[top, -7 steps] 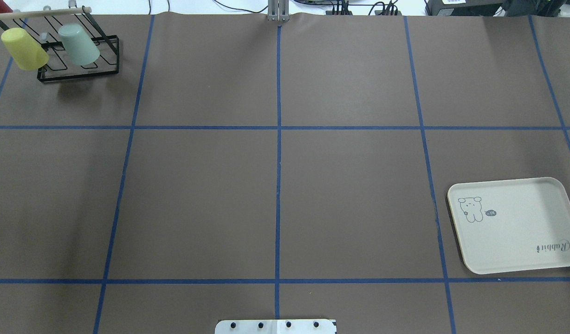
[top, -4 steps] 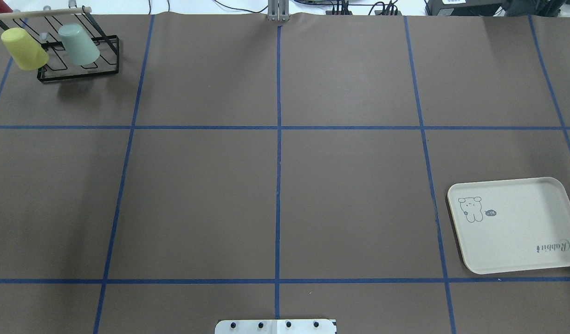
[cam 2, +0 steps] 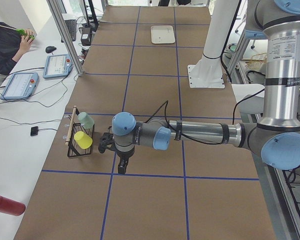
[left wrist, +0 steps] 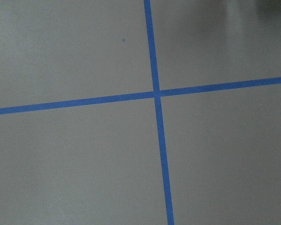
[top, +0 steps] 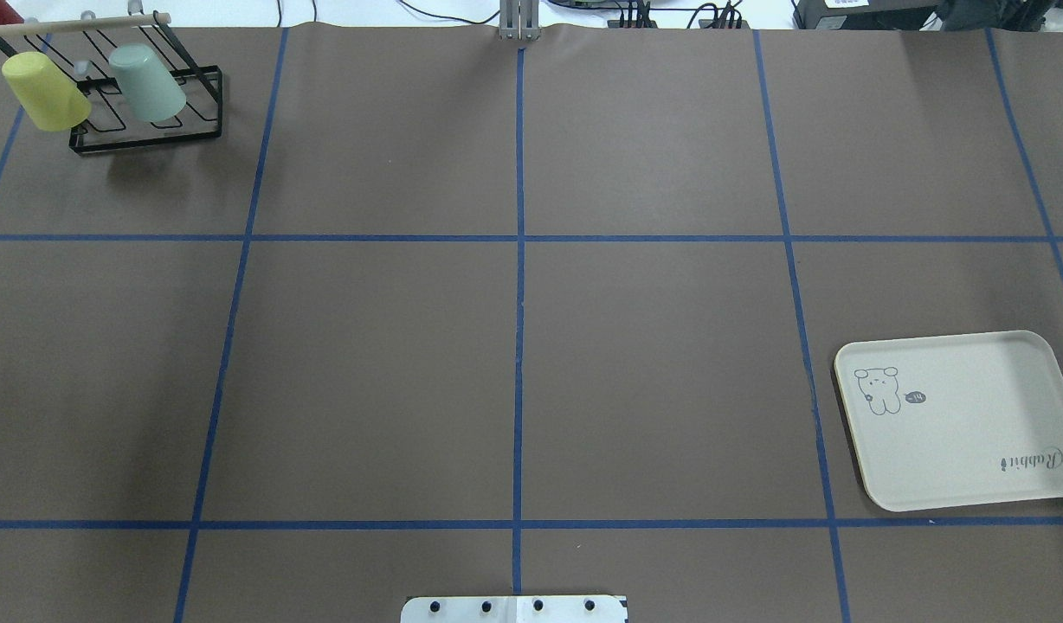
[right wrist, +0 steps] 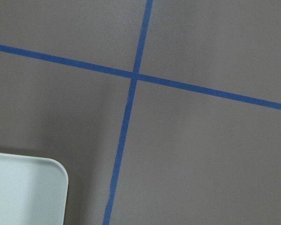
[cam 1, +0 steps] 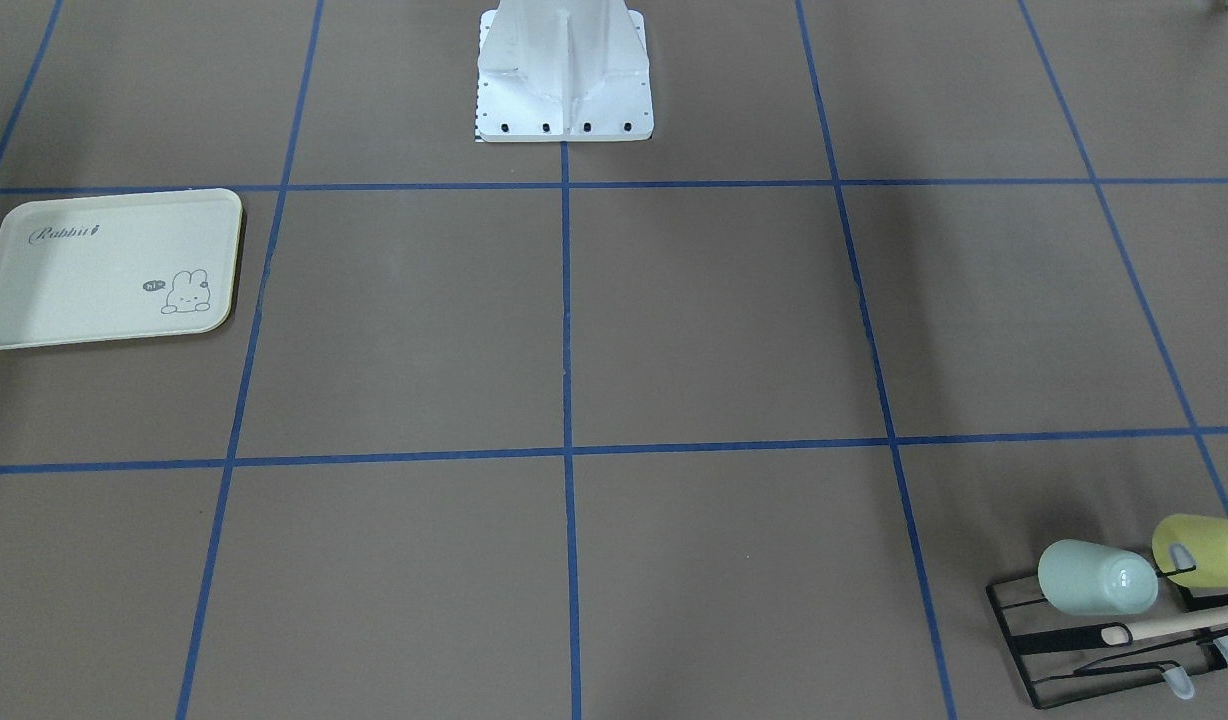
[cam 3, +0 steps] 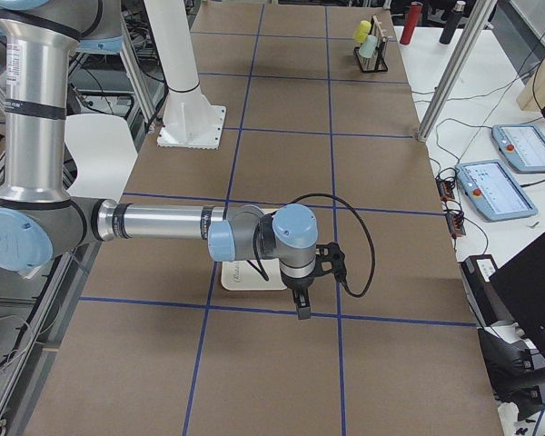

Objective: Left arm grabs green cup and hands to right arm on tray

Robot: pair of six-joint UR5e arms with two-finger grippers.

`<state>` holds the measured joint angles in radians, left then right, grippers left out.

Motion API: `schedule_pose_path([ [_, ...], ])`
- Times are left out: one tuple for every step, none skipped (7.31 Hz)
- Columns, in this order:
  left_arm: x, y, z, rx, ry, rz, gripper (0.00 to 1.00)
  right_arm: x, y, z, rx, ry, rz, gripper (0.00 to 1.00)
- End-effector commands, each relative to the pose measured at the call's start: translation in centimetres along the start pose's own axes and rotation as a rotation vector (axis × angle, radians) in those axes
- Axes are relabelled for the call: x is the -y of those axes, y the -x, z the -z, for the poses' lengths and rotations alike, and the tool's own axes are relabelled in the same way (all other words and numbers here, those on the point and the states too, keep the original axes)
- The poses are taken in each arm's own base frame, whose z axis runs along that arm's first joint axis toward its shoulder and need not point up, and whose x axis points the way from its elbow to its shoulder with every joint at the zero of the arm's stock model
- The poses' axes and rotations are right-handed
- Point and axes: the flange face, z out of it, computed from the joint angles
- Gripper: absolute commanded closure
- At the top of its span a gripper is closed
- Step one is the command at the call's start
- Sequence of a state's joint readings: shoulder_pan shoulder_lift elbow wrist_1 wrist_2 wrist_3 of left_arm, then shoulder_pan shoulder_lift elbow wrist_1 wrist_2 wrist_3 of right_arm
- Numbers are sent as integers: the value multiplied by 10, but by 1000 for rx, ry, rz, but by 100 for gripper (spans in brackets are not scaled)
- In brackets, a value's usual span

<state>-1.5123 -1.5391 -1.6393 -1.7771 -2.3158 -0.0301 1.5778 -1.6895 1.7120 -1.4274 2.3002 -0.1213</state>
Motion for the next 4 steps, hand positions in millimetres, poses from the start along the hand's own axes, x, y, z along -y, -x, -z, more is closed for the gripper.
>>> schedule_pose_path([
  [52, -13, 10, -17, -125, -116, 0, 21, 6, 5, 11, -78, 50, 1],
  [72, -28, 17, -40, -146, -152, 0, 22, 6, 4, 19, -81, 53, 1],
  [87, -31, 15, -42, -146, -157, 0, 22, 6, 4, 19, -81, 53, 1],
  [100, -35, 19, -42, -168, -177, 0, 23, 8, 4, 41, -85, 59, 1],
])
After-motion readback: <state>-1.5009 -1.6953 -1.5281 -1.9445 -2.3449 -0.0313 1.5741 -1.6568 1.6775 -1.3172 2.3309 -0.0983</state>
